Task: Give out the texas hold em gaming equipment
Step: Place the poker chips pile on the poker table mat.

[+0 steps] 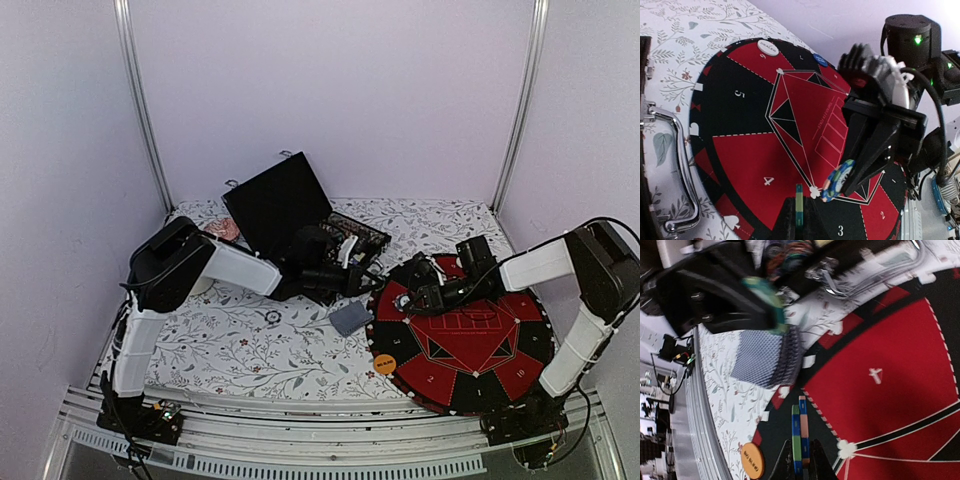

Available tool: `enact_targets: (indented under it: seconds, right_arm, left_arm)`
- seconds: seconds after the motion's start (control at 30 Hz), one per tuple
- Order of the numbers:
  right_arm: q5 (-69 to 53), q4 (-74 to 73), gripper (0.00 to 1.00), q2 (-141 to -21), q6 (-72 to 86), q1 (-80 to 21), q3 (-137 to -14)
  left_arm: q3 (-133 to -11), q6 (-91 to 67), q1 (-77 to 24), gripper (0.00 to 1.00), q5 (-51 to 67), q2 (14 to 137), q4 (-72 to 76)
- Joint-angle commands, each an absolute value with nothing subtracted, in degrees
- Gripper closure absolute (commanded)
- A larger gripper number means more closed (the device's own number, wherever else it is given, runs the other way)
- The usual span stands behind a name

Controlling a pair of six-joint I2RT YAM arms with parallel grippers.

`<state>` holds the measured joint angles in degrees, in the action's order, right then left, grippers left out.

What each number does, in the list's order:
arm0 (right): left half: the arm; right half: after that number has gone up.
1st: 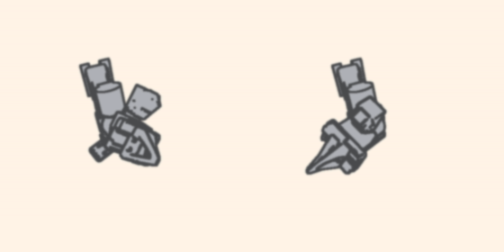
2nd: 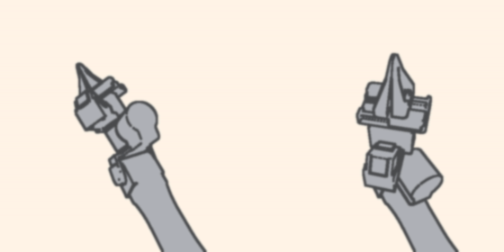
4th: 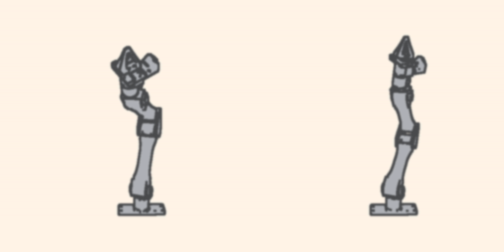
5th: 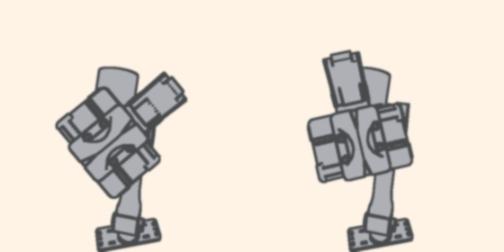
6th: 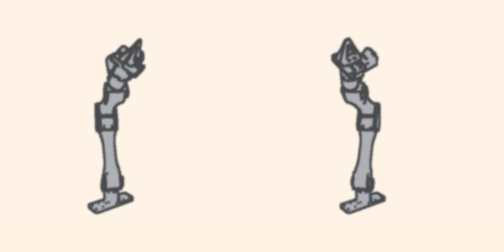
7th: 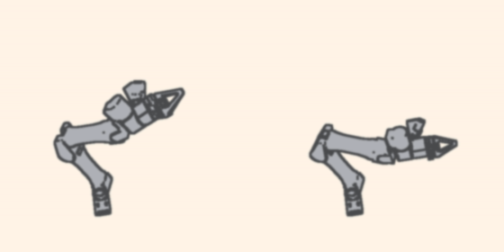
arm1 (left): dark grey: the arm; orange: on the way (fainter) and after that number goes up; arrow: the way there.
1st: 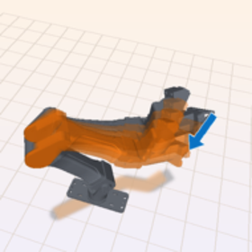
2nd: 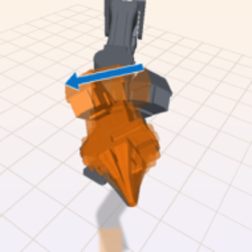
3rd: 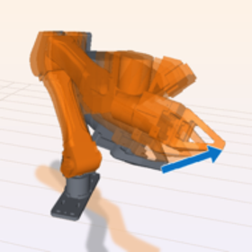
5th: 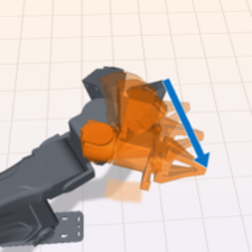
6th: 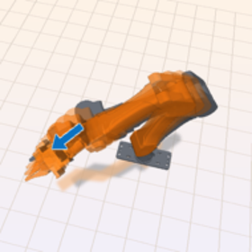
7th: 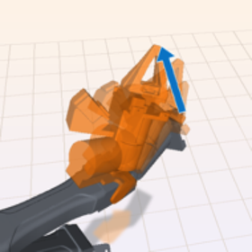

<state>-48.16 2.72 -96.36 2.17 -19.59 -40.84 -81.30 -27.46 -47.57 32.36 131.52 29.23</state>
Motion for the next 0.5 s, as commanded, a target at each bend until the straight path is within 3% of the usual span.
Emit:
enact_targets:
  seconds: [0.0,0.17,0.23,0.33,0.43,0.47]
  right_arm:
    - [-42.3,-11.3,0.98,-101.4,4.2,-19.0,-47.8]
    - [-35.4,-18.7,0.96,-103.0,6.7,-19.0,-50.8]
    - [-32.4,-19.9,0.85,-102.9,8.1,-19.0,-51.8]
    - [-30.5,-21.7,0.59,-103.2,8.8,-19.1,-53.7]
    - [-25.6,-25.3,0.43,-101.7,8.6,-19.0,-56.4]
    - [-23.3,-26.6,0.42,-100.2,8.6,-19.1,-57.3]
  left_arm:
    - [-82.1,-25.2,-47.3,1.0,28.7,126.6,26.4]
    - [-80.5,-22.1,-46.7,1.0,26.0,121.9,20.4]
    - [-79.3,-22.0,-46.5,1.0,25.9,120.5,20.0]
    - [-77.9,-22.0,-46.3,1.0,26.5,118.8,19.6]
    - [-76.4,-21.6,-46.3,1.0,27.6,116.6,19.6]
    - [-76.0,-21.0,-46.3,1.0,27.9,115.9,19.6]
